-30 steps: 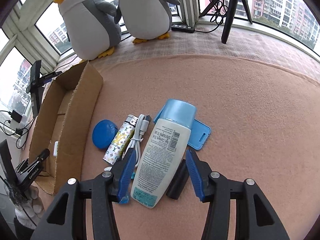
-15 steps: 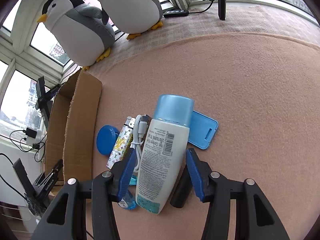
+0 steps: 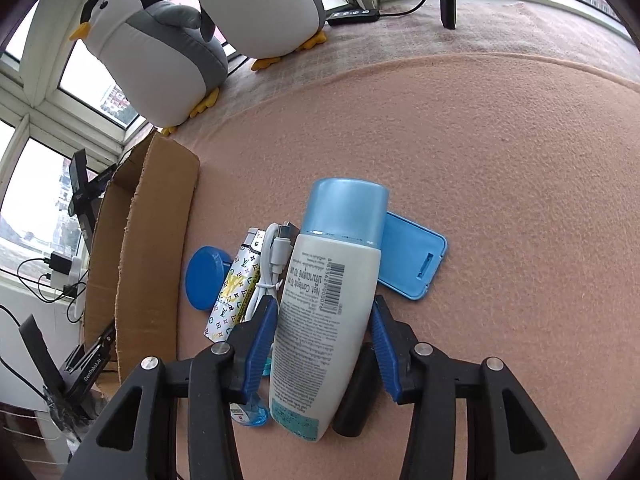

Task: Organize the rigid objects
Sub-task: 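Grasp the white AQUA sunscreen bottle upright with the right gripper, then carry the sunscreen bottle into the box and release it beside the adapter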

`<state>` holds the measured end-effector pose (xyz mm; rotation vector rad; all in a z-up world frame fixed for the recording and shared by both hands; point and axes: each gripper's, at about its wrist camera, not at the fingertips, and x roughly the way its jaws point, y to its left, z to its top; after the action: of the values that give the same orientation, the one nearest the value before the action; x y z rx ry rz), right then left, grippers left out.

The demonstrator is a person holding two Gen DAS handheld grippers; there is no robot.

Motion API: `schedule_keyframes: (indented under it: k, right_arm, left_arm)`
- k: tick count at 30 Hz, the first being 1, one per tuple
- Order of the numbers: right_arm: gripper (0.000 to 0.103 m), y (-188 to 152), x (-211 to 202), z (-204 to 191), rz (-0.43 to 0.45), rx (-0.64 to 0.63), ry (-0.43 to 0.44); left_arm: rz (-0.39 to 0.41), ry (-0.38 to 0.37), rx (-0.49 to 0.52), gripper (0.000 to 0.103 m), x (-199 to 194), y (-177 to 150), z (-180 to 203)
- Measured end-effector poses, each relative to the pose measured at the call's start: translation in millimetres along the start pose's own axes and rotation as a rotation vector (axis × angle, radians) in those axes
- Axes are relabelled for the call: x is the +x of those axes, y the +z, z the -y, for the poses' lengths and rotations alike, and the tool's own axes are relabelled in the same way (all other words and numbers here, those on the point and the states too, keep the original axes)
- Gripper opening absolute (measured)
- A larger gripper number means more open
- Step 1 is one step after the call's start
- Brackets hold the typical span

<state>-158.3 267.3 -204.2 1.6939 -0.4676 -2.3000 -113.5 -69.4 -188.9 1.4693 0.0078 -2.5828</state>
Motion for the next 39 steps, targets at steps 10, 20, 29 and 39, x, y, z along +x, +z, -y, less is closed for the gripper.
schedule_keyframes:
  k: [10,20,29,39]
  right_arm:
    - [0.038,-9,-2,-34,0.04,-0.193,-0.228]
    - [0.026,-16,11,-57,0.038,-0.335,-0.311]
    - [0.026,-17,-8,-56,0.086,-0.283,-0.276]
    - [0.026,-4,-38,-84,0.159,-0.31,-0.229]
  left_arm:
    - [0.001,-0.001,-0.002,0.047,0,0,0]
    - [0.007,-0.011,-0.011,0.047,1,-2,-1]
    - [0.008,-0.011,-0.011,0.047,1,-2,-2]
    - [0.009,-0.011,-0.01,0.047,1,-2,-2]
